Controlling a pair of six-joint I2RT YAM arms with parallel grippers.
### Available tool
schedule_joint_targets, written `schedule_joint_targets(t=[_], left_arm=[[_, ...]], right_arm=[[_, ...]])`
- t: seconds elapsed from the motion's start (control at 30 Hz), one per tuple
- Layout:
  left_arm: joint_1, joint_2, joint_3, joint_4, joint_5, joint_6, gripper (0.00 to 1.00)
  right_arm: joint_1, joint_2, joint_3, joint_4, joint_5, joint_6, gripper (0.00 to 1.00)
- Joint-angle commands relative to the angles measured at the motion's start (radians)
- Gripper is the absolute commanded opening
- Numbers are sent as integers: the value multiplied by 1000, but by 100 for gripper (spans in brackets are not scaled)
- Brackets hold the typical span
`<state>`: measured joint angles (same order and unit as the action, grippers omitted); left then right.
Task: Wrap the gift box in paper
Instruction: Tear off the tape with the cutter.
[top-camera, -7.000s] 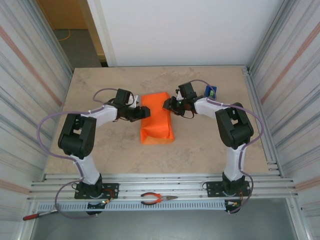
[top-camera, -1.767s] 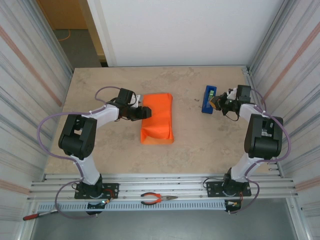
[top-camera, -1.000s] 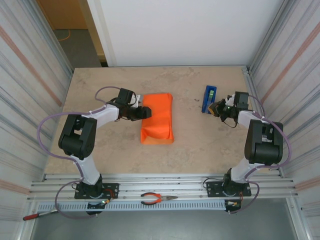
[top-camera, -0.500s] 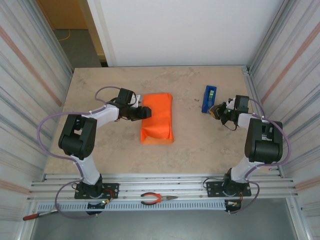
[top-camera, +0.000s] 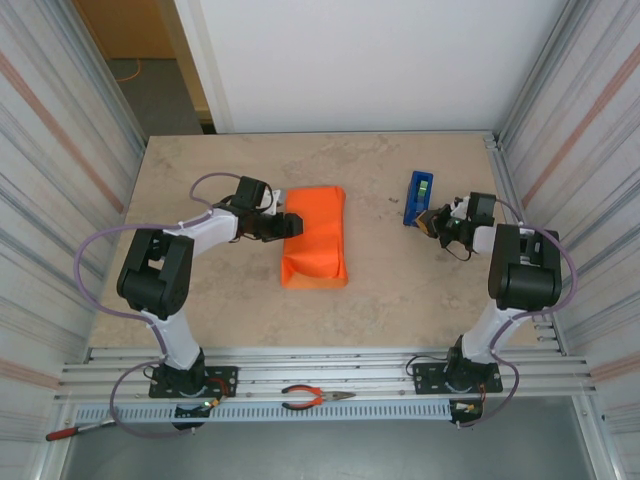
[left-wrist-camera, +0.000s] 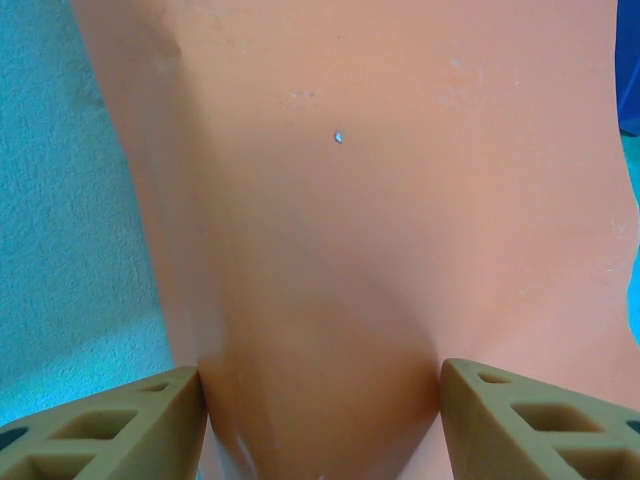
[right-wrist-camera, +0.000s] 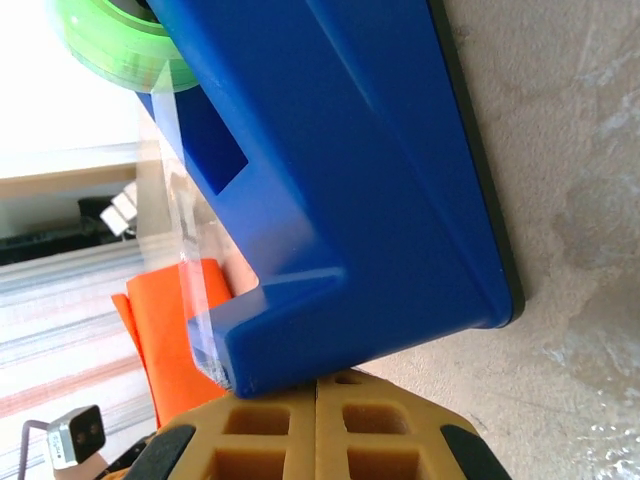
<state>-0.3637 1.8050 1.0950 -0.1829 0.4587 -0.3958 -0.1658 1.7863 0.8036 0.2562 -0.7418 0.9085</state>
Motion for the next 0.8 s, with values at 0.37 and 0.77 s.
schedule_joint_targets(t=[0.37, 0.77], left_arm=[[-30, 53, -20, -114, -77, 41, 62], [-31, 53, -24, -113, -74, 41, 62]], right_arm=[[132, -67, 74, -173, -13, -28, 0], [413, 46, 436, -461, -53, -203, 0]])
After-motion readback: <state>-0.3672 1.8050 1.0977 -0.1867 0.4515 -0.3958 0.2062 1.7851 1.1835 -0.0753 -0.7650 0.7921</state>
